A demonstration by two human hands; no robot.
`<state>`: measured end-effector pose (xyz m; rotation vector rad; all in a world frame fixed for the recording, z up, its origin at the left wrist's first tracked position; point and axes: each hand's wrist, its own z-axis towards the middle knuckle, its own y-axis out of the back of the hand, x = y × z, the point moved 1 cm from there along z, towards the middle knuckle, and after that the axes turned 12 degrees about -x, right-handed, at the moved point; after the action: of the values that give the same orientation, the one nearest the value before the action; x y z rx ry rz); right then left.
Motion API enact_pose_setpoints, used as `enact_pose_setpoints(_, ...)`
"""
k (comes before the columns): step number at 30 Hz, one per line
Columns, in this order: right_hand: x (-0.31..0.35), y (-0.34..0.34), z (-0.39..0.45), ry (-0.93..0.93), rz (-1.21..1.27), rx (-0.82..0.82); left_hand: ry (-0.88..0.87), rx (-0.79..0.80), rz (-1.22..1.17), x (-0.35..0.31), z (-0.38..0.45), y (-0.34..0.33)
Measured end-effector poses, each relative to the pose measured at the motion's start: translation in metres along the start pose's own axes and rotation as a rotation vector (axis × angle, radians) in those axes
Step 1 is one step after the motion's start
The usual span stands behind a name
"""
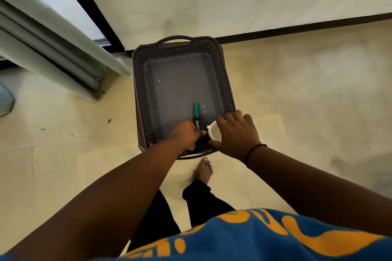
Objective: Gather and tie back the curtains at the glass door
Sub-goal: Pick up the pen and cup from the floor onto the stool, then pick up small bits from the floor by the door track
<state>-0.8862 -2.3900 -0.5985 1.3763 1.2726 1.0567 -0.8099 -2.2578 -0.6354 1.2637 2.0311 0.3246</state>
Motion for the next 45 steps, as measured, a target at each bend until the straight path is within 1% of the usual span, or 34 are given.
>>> enact_pose_setpoints(2,0.003,0.001,0.000,-0.016,-0.019,0.008,-0.072,0.060,0.122,0.002,-0.002,0.002)
enact_pose_setpoints(4,0.008,0.005,0.000,-0.041,-0.035,0.007,-0.131,0.088,0.172,0.005,-0.005,0.007)
enact_pose_setpoints(7,0.022,0.014,0.002,-0.046,-0.078,-0.027,-0.212,0.095,0.252,0.013,-0.014,0.023)
enact_pose_setpoints(9,0.037,0.022,0.008,-0.031,-0.088,-0.030,-0.270,0.073,0.273,0.023,-0.020,0.041)
enact_pose_setpoints(11,0.057,0.032,0.018,0.008,-0.110,-0.003,-0.325,0.004,0.280,0.036,-0.030,0.067)
enact_pose_setpoints(15,0.110,0.052,0.042,0.084,-0.139,0.035,-0.472,-0.222,0.270,0.070,-0.048,0.129)
enact_pose_setpoints(19,0.188,0.074,0.076,0.247,-0.113,0.059,-0.506,-0.380,0.300,0.130,-0.058,0.200)
enact_pose_setpoints(21,0.235,0.082,0.093,0.352,-0.126,0.043,-0.458,-0.433,0.309,0.170,-0.061,0.236)
enact_pose_setpoints(23,0.282,0.089,0.111,0.416,-0.131,0.032,-0.375,-0.457,0.316,0.209,-0.064,0.270)
enact_pose_setpoints(28,0.409,0.110,0.161,0.612,-0.136,0.018,-0.105,-0.478,0.369,0.314,-0.082,0.360)
enact_pose_setpoints(32,0.493,0.134,0.186,0.740,-0.144,0.001,0.094,-0.527,0.305,0.388,-0.104,0.411)
enact_pose_setpoints(35,0.530,0.147,0.200,0.795,-0.151,-0.001,0.180,-0.555,0.238,0.416,-0.115,0.433)
enact_pose_setpoints(39,0.565,0.158,0.227,0.818,-0.177,-0.004,0.203,-0.577,0.164,0.432,-0.115,0.455)
enact_pose_setpoints(45,0.599,0.152,0.287,0.781,-0.182,0.073,0.215,-0.510,0.125,0.446,-0.078,0.491)
